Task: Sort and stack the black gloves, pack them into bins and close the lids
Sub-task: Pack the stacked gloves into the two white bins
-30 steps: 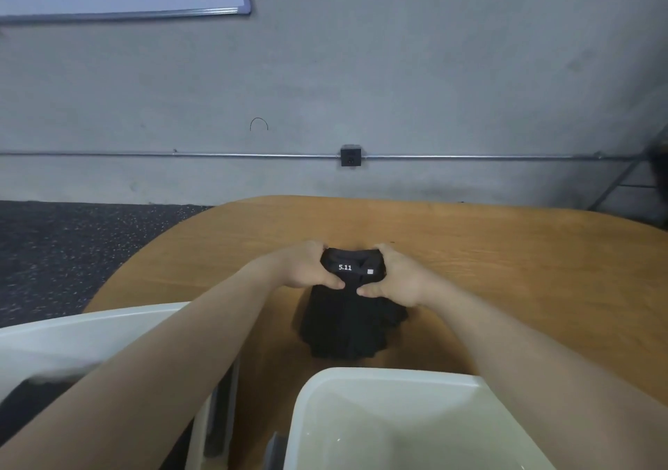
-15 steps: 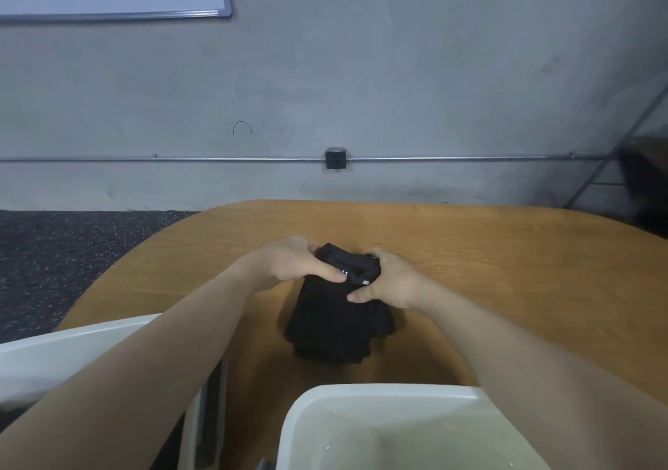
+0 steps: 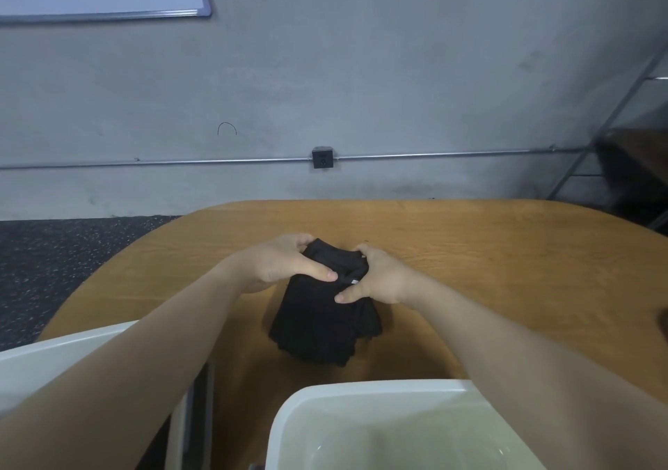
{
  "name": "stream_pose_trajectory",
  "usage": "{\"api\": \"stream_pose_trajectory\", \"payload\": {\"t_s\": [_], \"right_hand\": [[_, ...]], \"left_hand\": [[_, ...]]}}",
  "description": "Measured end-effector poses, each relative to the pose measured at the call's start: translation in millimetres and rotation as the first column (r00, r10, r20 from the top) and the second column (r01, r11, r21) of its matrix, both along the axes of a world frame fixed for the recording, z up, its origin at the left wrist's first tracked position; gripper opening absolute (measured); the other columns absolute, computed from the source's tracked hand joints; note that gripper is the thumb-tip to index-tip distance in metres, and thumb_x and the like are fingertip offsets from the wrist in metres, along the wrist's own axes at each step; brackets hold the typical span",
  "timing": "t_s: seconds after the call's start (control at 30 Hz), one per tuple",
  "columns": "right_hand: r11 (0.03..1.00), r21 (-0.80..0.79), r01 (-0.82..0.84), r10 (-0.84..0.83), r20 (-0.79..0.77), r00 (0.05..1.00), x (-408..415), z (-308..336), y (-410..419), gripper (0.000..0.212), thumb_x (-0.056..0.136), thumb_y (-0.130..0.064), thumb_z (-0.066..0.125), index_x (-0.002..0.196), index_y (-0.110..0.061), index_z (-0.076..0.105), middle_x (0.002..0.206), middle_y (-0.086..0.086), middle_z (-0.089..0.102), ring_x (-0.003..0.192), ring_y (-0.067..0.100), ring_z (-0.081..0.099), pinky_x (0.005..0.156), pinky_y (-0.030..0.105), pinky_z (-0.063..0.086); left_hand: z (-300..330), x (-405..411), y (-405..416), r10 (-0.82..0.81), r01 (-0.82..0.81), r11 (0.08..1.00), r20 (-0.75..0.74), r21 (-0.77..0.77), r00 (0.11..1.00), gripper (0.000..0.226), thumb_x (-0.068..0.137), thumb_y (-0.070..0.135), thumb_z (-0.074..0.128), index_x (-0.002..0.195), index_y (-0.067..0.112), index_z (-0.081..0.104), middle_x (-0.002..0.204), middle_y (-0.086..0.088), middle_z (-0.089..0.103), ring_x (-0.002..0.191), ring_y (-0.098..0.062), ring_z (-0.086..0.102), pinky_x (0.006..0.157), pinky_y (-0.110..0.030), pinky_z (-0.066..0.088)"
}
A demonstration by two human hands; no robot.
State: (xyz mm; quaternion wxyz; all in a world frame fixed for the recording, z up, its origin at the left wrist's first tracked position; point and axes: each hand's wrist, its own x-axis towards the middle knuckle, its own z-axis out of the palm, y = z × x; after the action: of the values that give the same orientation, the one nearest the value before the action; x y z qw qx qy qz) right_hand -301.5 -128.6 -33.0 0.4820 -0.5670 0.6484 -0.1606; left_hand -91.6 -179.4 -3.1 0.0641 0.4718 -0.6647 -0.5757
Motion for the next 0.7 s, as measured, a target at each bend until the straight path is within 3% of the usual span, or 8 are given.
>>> {"api": "stream_pose_trajectory", "payload": {"t_s": [0.27,0.4,0.47,0.53,0.63,0.7], "right_hand": [[1.000,-0.005,-0.015,0.015,-0.027,1.000,-2,6,6,0.078,0.072,-0.027,0.094,0.131,-0.027,0.043,0.115,-0.007,0.059,0.095,0.005,0.056,0.073,0.022,0.045],[0.999,0.006,-0.049,0.049,-0.030,0.998,-2,11,7,0.109,0.072,-0.028,0.094,0.156,-0.027,0.025,0.138,-0.004,0.053,0.119,0.016,0.055,0.095,0.029,0.046],[0.998,0.017,-0.060,0.060,-0.013,0.998,-2,13,8,0.115,0.072,-0.027,0.093,0.160,-0.027,0.019,0.142,-0.004,0.050,0.120,0.017,0.054,0.092,0.028,0.048],[0.998,0.024,-0.060,0.060,0.023,0.998,-2,14,7,0.113,0.072,-0.025,0.094,0.159,-0.026,0.023,0.138,-0.005,0.054,0.118,0.016,0.057,0.087,0.027,0.053],[1.000,-0.007,-0.025,0.026,0.057,0.998,-5,15,8,0.107,0.067,-0.027,0.096,0.154,-0.026,0.033,0.130,-0.008,0.059,0.117,0.015,0.060,0.101,0.034,0.052],[0.999,-0.038,-0.007,0.011,0.100,0.995,-8,19,10,0.098,0.065,-0.030,0.097,0.146,-0.027,0.042,0.126,-0.010,0.062,0.115,0.012,0.061,0.104,0.036,0.051]], "left_hand": [[11,-4,5,-0.001,-0.001,0.999,-0.044,-0.052,0.999,0.039,0.085,0.017,0.084,0.121,0.022,0.069,0.113,0.002,0.076,0.108,-0.016,0.072,0.105,-0.038,0.051],[13,-4,7,0.001,-0.003,1.000,-0.085,-0.021,0.996,0.043,0.088,0.012,0.080,0.127,0.023,0.065,0.115,-0.002,0.076,0.107,-0.021,0.073,0.092,-0.033,0.055],[12,-3,7,-0.001,0.000,1.000,-0.103,-0.007,0.995,0.049,0.088,0.013,0.080,0.131,0.029,0.062,0.118,-0.002,0.075,0.109,-0.022,0.073,0.092,-0.034,0.055],[12,-3,7,-0.008,0.007,1.000,-0.120,-0.011,0.993,0.051,0.089,0.014,0.079,0.132,0.032,0.061,0.120,-0.001,0.075,0.110,-0.023,0.072,0.094,-0.036,0.055],[16,-3,11,0.009,-0.017,0.999,-0.173,-0.041,0.985,0.043,0.091,0.008,0.076,0.129,0.025,0.064,0.119,-0.005,0.075,0.110,-0.025,0.072,0.087,-0.030,0.056],[19,-1,14,0.043,-0.057,0.997,-0.229,-0.054,0.972,0.040,0.090,0.006,0.077,0.125,0.021,0.067,0.119,-0.009,0.074,0.112,-0.029,0.071,0.092,-0.036,0.056]]}}
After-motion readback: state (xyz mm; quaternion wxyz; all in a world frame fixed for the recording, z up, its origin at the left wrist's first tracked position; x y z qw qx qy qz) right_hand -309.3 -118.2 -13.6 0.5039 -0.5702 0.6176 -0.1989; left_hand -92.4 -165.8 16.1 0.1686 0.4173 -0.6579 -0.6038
